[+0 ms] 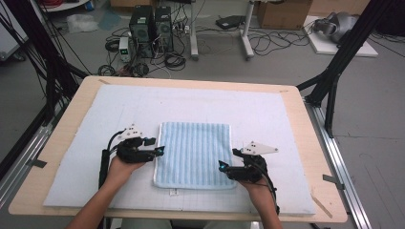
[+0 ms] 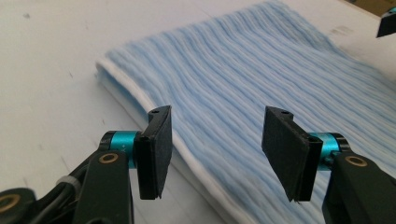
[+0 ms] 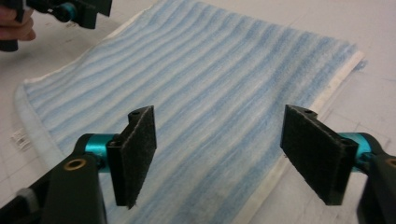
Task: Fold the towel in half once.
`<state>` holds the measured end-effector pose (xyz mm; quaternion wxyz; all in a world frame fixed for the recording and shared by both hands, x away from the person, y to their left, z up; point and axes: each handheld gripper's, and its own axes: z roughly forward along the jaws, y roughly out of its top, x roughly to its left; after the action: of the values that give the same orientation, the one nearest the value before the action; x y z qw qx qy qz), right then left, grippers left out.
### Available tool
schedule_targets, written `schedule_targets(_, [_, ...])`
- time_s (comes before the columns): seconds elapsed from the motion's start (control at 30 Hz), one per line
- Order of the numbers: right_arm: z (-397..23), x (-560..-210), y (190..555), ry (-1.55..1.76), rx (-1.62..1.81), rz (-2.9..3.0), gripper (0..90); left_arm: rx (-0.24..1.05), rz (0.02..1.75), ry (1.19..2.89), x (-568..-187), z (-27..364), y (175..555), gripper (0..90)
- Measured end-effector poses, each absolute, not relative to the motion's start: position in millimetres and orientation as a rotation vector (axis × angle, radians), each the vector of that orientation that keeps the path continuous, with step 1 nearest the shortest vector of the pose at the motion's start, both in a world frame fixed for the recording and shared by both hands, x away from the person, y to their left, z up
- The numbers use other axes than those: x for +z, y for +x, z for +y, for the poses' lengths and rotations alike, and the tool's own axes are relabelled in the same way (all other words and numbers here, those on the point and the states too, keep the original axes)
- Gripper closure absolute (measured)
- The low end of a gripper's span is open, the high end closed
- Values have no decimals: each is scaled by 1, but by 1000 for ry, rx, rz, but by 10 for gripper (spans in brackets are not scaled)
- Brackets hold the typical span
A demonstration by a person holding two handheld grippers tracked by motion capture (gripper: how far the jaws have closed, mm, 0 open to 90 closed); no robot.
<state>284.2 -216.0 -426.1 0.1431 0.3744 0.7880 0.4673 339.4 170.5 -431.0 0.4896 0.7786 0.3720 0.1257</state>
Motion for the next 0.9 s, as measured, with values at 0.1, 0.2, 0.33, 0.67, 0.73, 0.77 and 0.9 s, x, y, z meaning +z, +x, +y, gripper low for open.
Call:
schedule_targets(0.1, [-216, -427, 292, 1083, 1315, 2273, 207, 313, 865, 1892, -428, 163, 356, 503])
schedule_targets(0.2, [-218, -427, 299, 1090, 1319, 2262, 208, 293, 874, 1853, -427, 158, 372, 576])
schedule_targets(0.33, [-220, -428, 305, 1094, 1307, 2267, 209, 285, 909, 1864, -432, 150, 392, 616])
schedule_targets(0.67, [-220, -432, 319, 1109, 1312, 2307, 356, 367, 1019, 1966, -451, 145, 411, 636])
schedule_targets(0.73, [-218, -432, 322, 1111, 1301, 2309, 361, 371, 1015, 1976, -450, 144, 410, 635])
schedule_targets(0.77, [-218, -432, 324, 1113, 1297, 2308, 364, 371, 1013, 1977, -450, 144, 410, 633])
schedule_targets(0.9, [-214, -429, 339, 1111, 1266, 2302, 422, 330, 1044, 1931, -449, 146, 410, 525])
